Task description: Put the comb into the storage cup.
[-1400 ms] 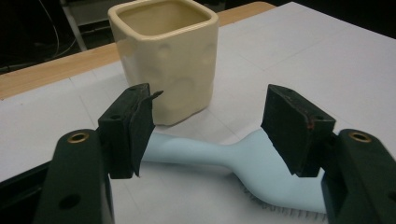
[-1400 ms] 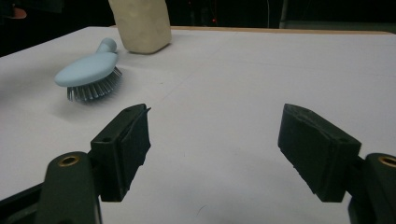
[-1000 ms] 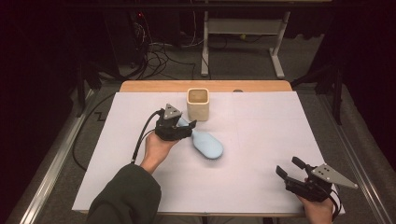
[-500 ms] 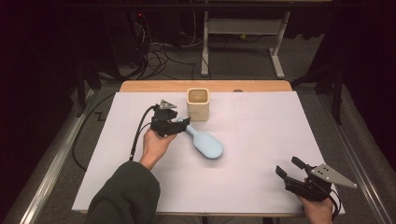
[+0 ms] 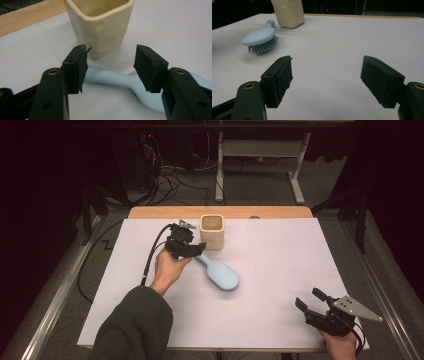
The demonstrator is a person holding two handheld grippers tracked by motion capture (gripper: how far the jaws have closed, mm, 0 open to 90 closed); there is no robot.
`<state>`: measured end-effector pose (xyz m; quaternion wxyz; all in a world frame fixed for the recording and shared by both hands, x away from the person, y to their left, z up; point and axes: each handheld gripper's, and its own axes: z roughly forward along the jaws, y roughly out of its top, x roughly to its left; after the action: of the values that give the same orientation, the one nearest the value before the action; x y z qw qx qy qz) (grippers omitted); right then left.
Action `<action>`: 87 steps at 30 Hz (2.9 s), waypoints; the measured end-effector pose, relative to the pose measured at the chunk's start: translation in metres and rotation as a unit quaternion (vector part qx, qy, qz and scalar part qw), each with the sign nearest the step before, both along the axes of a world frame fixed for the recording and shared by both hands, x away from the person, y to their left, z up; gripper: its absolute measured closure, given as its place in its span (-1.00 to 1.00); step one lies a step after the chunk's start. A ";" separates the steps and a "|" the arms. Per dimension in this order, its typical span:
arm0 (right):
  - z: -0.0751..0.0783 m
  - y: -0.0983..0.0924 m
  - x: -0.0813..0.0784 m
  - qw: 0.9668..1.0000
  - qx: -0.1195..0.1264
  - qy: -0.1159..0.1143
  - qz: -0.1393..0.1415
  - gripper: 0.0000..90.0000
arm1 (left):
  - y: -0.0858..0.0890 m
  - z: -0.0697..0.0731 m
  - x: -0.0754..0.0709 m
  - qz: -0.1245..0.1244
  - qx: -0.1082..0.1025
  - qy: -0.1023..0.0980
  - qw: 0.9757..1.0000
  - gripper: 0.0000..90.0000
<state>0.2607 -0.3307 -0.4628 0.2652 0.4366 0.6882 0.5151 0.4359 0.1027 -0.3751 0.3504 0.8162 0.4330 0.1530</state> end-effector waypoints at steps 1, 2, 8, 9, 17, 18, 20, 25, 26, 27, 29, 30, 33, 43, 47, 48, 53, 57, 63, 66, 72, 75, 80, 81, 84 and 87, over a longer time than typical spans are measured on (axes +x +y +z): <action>0.000 0.000 0.000 1.000 0.001 0.000 0.000 -0.43 | -0.002 0.000 0.002 0.000 0.006 0.004 1.000 -0.01; 0.000 0.000 0.000 1.000 0.002 0.001 0.001 -0.43 | -0.003 -0.001 0.004 -0.001 0.013 0.005 1.000 0.01; 0.000 0.000 0.000 1.000 -0.001 -0.002 0.003 -0.42 | -0.011 -0.004 0.016 -0.008 0.051 0.025 0.998 0.12; 0.000 0.000 0.000 1.000 0.000 -0.001 0.003 -0.42 | -0.013 -0.004 0.018 -0.007 0.058 0.029 0.998 0.13; 0.000 0.000 0.000 1.000 0.000 0.000 0.004 -0.42 | -0.023 -0.007 0.031 -0.003 0.095 0.060 0.994 0.17; 0.000 0.000 0.000 1.000 0.000 0.000 0.004 -0.42 | -0.024 -0.008 0.033 -0.002 0.095 0.065 0.993 0.18; 0.000 0.000 0.000 1.000 0.001 0.000 0.004 -0.42 | -0.025 -0.010 0.036 -0.006 0.093 0.072 0.993 0.19; 0.000 0.000 0.000 1.000 0.000 0.000 0.004 -0.42 | -0.026 -0.017 0.043 -0.008 0.105 0.094 0.990 0.22; 0.000 0.000 0.000 1.000 0.000 0.001 0.004 -0.42 | -0.026 -0.018 0.044 -0.008 0.108 0.097 0.989 0.25; 0.000 0.000 0.000 1.000 0.000 0.001 0.004 -0.42 | -0.026 -0.020 0.045 -0.006 0.110 0.100 0.989 0.28; 0.000 0.000 0.000 1.000 0.000 0.001 0.005 -0.42 | -0.026 -0.021 0.046 -0.003 0.114 0.098 0.989 0.38; 0.000 0.000 0.000 1.000 -0.001 0.001 0.005 -0.42 | -0.026 -0.021 0.046 -0.003 0.114 0.099 0.988 0.44; 0.000 0.000 0.000 1.000 0.001 0.000 0.003 -0.42 | -0.028 -0.023 0.048 -0.005 0.120 0.104 0.987 0.57; 0.000 0.000 0.000 1.000 -0.001 0.001 0.005 -0.42 | -0.037 -0.031 0.054 -0.007 0.138 0.119 0.983 0.83; 0.000 0.000 0.000 1.000 0.000 0.000 0.004 -0.42 | -0.040 -0.036 0.055 -0.008 0.143 0.124 0.982 0.90; 0.000 0.000 0.000 1.000 -0.001 0.000 0.005 -0.42 | -0.040 -0.037 0.056 -0.009 0.144 0.126 0.982 0.91; 0.000 0.000 0.001 1.000 -0.002 0.001 0.006 -0.42 | -0.040 -0.039 0.057 -0.010 0.144 0.128 0.981 0.92; 0.000 0.000 0.001 1.000 -0.003 0.001 0.006 -0.42 | -0.041 -0.039 0.056 -0.013 0.142 0.131 0.981 0.93; 0.000 0.001 0.001 1.000 -0.002 0.000 0.006 -0.42 | -0.042 -0.039 0.056 -0.017 0.146 0.131 0.980 0.95; 0.000 0.001 0.000 1.000 -0.002 0.000 0.006 -0.42 | -0.042 -0.039 0.056 -0.018 0.147 0.132 0.980 0.96; 0.000 0.001 0.000 1.000 -0.002 0.001 0.007 -0.42 | -0.043 -0.042 0.056 -0.027 0.157 0.133 0.978 0.96; 0.000 0.000 0.000 1.000 -0.002 0.002 0.007 -0.42 | -0.043 -0.045 0.056 -0.026 0.167 0.134 0.976 0.96; 0.000 0.000 0.000 1.000 -0.002 0.002 0.007 -0.42 | -0.042 -0.045 0.056 -0.027 0.171 0.138 0.975 0.96; 0.000 0.000 0.000 1.000 -0.002 0.002 0.007 -0.42 | -0.041 -0.046 0.055 -0.026 0.170 0.137 0.976 0.96; 0.000 0.000 0.000 1.000 -0.002 0.001 0.007 -0.42 | -0.040 -0.045 0.054 -0.026 0.172 0.140 0.975 0.96; 0.000 0.000 0.000 1.000 -0.002 0.002 0.006 -0.42 | -0.039 -0.045 0.052 -0.027 0.174 0.140 0.974 0.96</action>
<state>0.2608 -0.3306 -0.4631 0.2614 0.4326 0.6924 0.5148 0.4882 0.0639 -0.4204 0.1429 0.8895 0.4222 0.1005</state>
